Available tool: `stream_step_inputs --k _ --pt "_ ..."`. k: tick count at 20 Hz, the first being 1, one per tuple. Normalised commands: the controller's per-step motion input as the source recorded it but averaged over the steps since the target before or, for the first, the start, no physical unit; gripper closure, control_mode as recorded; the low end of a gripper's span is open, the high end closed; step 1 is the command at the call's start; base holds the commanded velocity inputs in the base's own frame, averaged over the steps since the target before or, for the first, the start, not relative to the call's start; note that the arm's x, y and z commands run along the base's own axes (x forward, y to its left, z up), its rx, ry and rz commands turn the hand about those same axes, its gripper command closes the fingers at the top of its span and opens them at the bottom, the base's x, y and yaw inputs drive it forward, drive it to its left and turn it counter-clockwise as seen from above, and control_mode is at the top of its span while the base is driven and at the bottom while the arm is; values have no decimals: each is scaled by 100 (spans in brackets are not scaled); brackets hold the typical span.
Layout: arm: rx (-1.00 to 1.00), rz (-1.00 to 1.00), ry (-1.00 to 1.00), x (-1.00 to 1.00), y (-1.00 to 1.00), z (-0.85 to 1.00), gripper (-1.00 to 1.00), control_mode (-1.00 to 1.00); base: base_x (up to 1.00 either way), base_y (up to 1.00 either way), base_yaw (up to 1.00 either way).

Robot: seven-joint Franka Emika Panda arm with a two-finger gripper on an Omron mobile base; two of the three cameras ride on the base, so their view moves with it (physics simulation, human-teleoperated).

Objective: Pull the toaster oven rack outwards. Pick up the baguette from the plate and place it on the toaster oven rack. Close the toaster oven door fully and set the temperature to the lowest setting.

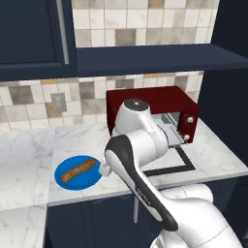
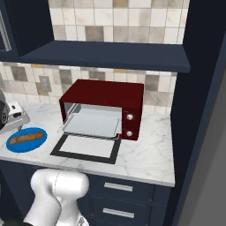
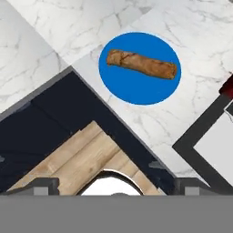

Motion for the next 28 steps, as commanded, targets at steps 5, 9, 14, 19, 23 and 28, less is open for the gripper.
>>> stream_step_inputs --k 5,9,14,19,23,28 --pt "-12 49 0 51 28 -28 -100 -100 0 0 0" --pt "-14 44 0 49 39 -41 -100 -100 0 0 0" --pt "-10 37 0 52 39 -35 -100 -100 0 0 0" --pt "-2 33 0 46 34 -25 -100 -100 0 0 0" --pt "0 33 0 23 24 -22 -100 -100 0 0 0" --pt "0 34 -1 12 20 -26 -100 -100 0 0 0"
